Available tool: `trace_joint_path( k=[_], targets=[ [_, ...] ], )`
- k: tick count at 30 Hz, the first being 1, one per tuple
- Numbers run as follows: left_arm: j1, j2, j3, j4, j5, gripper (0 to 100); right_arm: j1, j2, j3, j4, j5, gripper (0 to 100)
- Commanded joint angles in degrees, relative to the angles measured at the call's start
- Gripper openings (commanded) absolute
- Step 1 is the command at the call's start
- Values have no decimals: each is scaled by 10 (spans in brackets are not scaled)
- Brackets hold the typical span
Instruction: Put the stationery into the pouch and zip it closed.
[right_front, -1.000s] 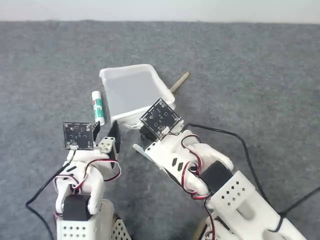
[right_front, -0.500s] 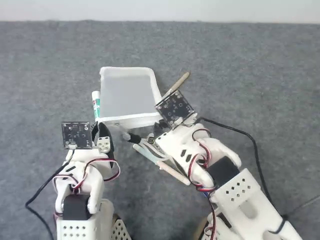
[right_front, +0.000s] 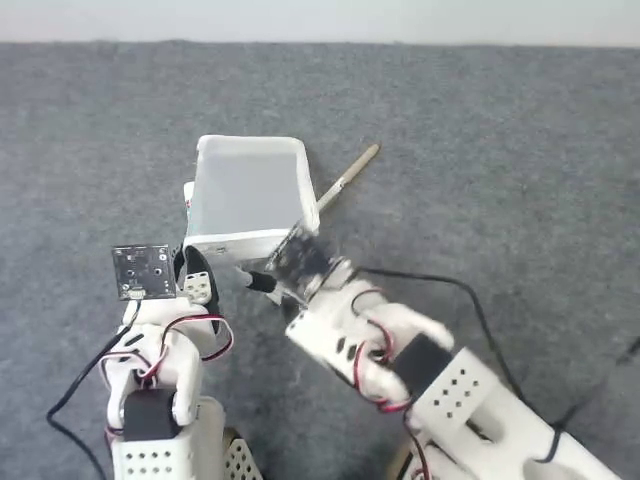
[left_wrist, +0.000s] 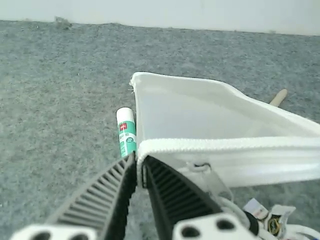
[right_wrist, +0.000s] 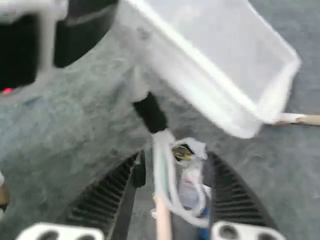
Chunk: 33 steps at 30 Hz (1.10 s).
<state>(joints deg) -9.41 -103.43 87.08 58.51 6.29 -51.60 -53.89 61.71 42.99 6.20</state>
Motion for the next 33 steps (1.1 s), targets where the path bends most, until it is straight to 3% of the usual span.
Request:
trace_joint_path(
  k=[1,9,15,24,33],
  targets=[
    [-3,-11,-25,-12,6,10,-31,-18,28,-73,-1,219],
    [-3,-11,-25,-12,8,10,-36,-1,77,-194,0,247],
    [-2,-11,-25,-12,8,10,-36,141,43,-267,0,248],
    [-3,-11,-24,-12,7,10,-24,241,-27,-284,0,250],
    [-3,-11,-23,-12,8,11,9,295,-30,-373,0,247]
  ],
)
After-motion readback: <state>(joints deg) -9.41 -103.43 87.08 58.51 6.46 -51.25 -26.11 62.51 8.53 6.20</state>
